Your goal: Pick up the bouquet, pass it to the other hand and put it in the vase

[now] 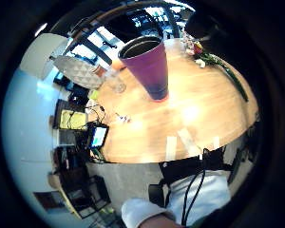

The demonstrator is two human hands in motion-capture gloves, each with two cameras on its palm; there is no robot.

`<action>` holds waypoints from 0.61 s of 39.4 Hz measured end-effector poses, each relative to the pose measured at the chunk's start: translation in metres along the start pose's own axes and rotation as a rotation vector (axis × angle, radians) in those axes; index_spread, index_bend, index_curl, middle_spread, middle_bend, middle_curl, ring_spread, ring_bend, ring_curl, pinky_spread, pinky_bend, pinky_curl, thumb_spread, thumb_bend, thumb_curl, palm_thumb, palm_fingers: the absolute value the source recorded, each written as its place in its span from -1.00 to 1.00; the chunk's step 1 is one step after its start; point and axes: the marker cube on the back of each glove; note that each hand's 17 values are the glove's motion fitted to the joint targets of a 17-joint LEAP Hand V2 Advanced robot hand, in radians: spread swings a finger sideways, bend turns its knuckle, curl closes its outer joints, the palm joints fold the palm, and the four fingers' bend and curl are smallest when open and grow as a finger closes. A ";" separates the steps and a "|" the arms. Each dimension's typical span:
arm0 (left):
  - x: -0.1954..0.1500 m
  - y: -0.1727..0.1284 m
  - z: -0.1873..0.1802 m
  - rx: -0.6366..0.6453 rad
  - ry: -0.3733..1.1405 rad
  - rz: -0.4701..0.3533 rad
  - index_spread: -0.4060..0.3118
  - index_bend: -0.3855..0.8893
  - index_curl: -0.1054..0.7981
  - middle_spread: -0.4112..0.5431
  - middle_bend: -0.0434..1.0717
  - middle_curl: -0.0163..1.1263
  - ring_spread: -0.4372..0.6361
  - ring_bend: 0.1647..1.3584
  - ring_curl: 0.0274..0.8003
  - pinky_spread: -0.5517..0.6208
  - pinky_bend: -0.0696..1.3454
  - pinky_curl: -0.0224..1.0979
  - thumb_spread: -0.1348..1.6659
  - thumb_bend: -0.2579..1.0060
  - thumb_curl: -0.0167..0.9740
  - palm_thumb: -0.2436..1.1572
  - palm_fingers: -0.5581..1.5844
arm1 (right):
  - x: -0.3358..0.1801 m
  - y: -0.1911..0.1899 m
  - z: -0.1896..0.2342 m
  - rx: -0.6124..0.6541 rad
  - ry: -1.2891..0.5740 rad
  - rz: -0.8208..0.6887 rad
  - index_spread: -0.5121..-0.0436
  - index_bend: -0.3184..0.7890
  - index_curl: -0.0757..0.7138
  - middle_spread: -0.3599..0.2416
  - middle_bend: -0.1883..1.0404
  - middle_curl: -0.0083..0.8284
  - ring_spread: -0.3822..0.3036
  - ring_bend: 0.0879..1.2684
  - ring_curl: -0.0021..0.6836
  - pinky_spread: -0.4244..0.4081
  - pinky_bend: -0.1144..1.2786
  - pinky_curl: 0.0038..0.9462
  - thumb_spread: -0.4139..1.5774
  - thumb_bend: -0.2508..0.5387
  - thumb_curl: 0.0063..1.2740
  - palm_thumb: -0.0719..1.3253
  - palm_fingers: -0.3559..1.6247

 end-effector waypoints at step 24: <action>-0.006 -0.004 0.014 -0.032 0.010 -0.007 -0.04 -0.12 0.09 0.02 -0.64 -0.49 0.07 -0.49 -0.28 0.36 -0.56 -0.35 0.48 -0.62 -0.45 -0.38 -0.06 | -0.010 0.086 0.061 -0.346 0.065 0.047 0.59 -0.32 -0.58 0.09 -0.04 0.05 -0.20 -0.03 0.14 0.05 0.09 -0.25 0.44 -0.39 -0.51 -0.14 0.17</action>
